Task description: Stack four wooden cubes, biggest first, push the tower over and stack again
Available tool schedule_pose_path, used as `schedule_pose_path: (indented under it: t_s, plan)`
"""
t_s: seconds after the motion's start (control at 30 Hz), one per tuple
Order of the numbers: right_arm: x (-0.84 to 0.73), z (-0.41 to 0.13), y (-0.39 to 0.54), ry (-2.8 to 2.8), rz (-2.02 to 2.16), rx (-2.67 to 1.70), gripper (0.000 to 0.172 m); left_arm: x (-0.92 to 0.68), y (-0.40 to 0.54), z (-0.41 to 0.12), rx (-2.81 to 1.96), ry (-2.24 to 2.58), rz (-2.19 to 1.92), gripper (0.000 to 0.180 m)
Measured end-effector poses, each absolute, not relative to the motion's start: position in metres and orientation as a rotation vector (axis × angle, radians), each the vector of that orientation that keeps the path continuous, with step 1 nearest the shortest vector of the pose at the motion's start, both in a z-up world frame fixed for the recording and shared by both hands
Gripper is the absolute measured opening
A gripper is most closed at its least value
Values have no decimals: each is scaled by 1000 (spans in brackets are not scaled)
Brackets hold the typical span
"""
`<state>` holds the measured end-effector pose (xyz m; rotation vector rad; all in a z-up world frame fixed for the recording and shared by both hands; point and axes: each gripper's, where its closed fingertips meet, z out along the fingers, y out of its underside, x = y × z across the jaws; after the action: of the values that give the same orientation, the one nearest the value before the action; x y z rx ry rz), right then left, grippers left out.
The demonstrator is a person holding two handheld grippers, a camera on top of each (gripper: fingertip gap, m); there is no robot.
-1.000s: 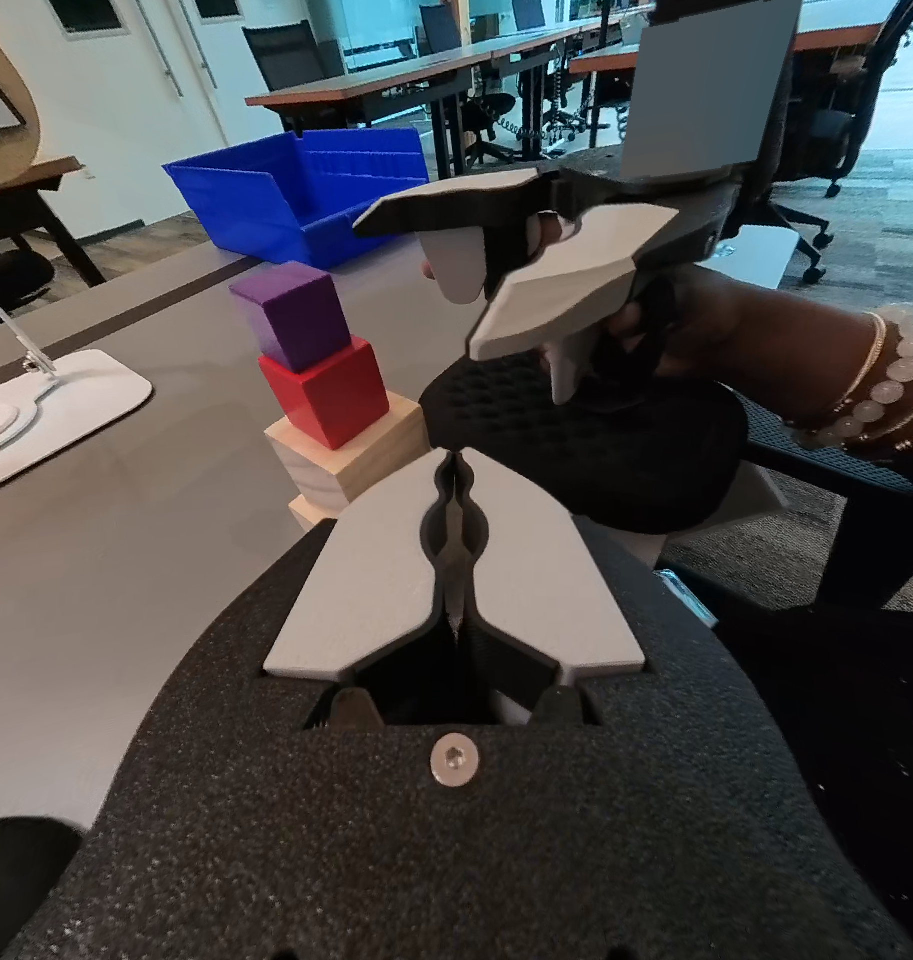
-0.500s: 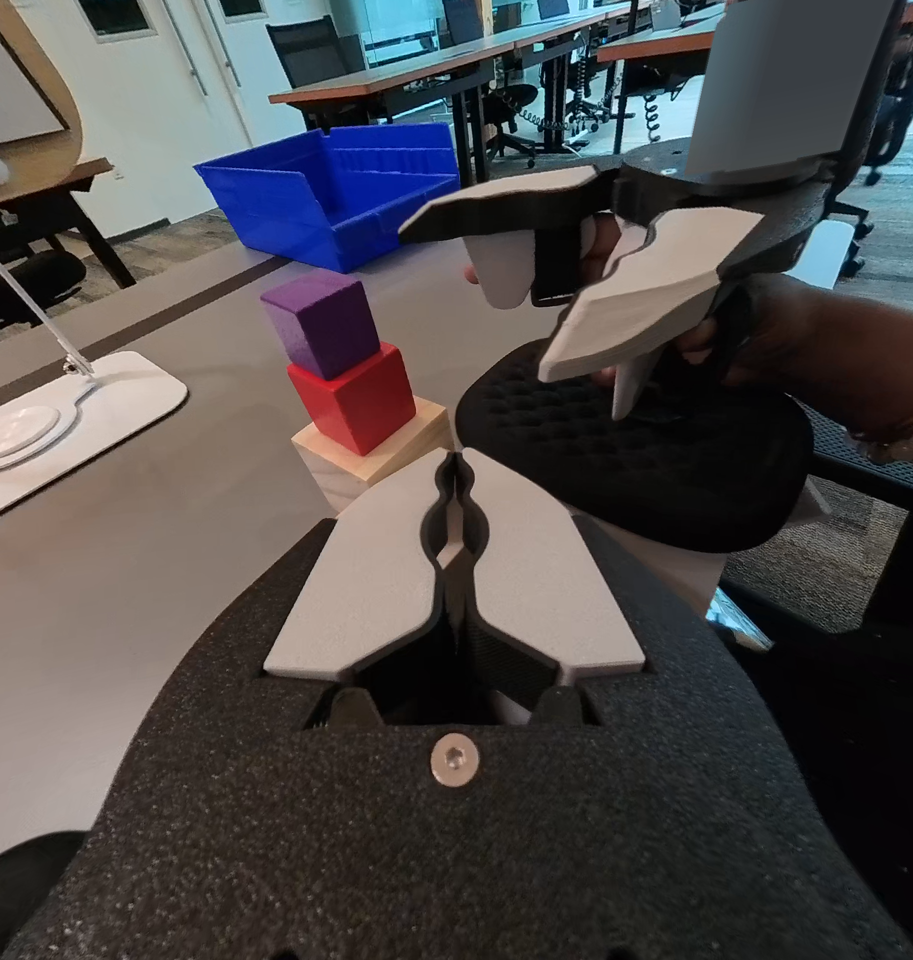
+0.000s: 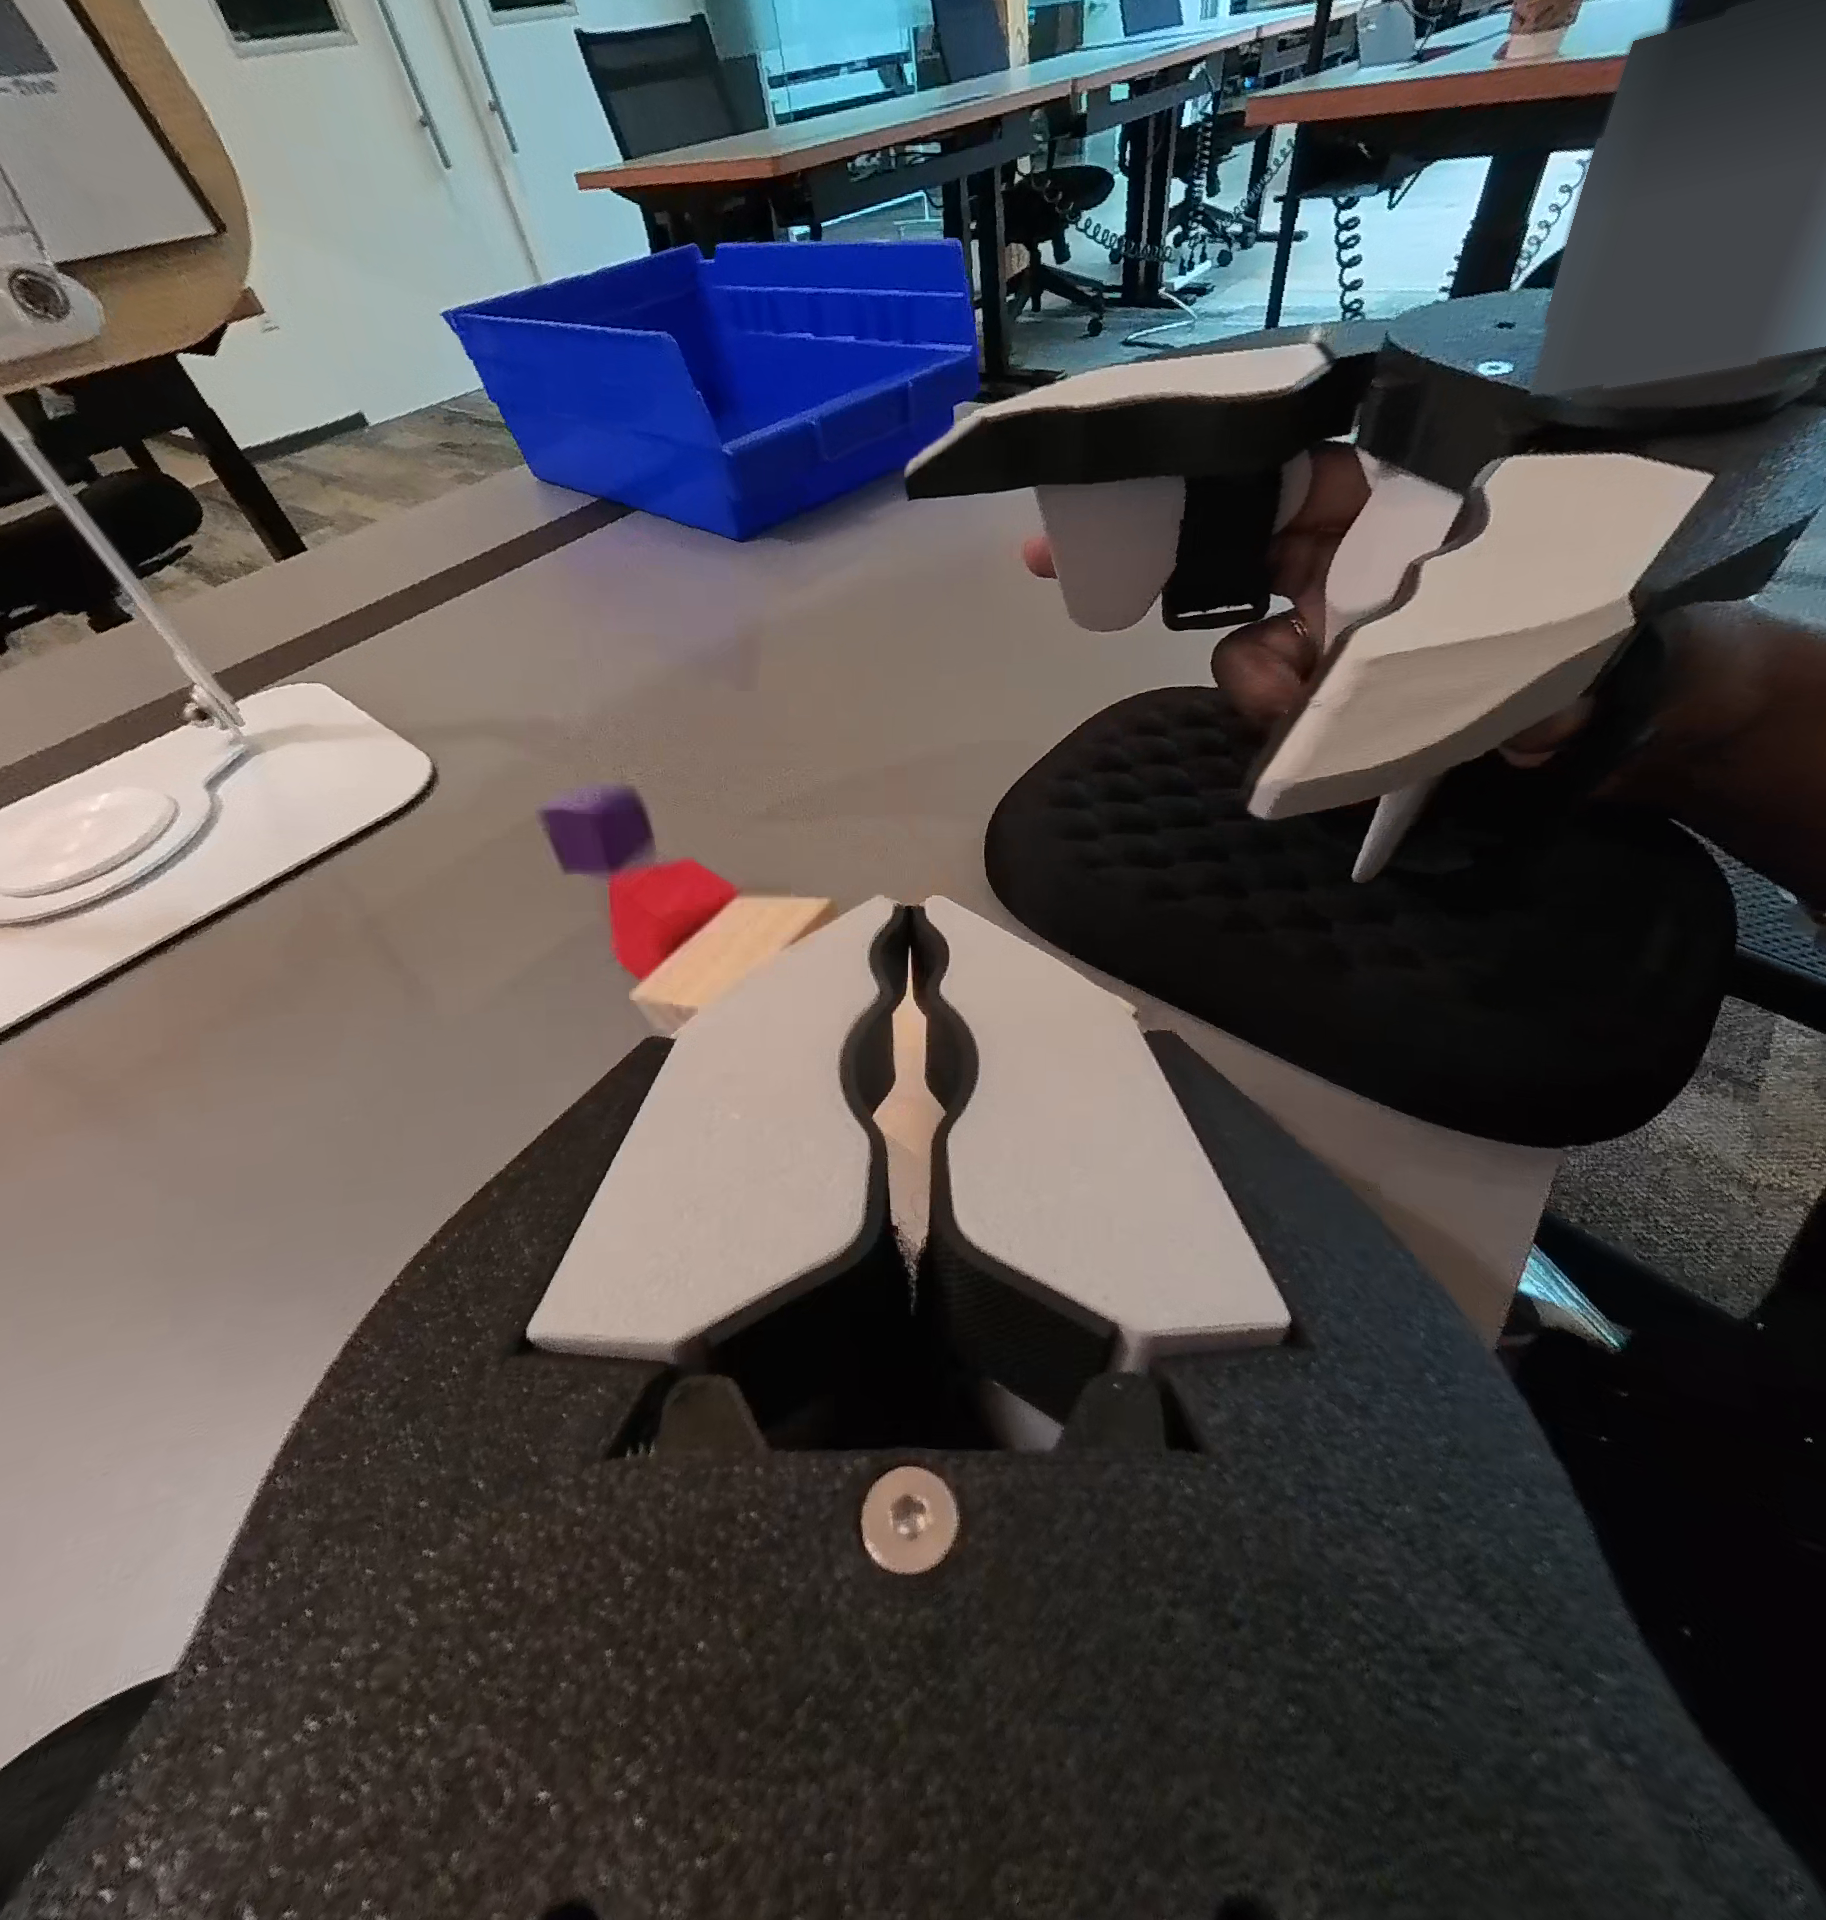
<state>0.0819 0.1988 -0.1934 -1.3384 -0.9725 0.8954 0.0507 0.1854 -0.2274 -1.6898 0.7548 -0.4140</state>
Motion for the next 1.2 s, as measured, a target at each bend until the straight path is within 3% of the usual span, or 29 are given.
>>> schedule_pose_path:
  t_s: [0.27,0.37,0.47,0.53,0.77,0.87,1.03,1.2]
  plan:
    - [82,-193,199,-972,902,-1335,125,30,175,-209,-1652,723,-513,0]
    - [82,-193,198,-978,900,-1332,124,22,170,-204,-1674,763,-562,33]
    - [81,-193,197,-987,901,-1326,124,14,170,-200,-1712,792,-570,107]
    - [81,-193,197,-990,899,-1326,125,11,166,-205,-1798,860,-580,144]
    - [80,-193,194,-1006,905,-1315,125,15,147,-209,-1840,1129,-695,145]
    - [80,-193,193,-1013,909,-1309,124,20,148,-218,-1863,1251,-643,136]
    - [80,-193,194,-1011,910,-1311,125,36,151,-227,-1841,1404,-623,105]
    - [80,-193,194,-1005,914,-1309,125,48,158,-239,-1842,1511,-649,99]
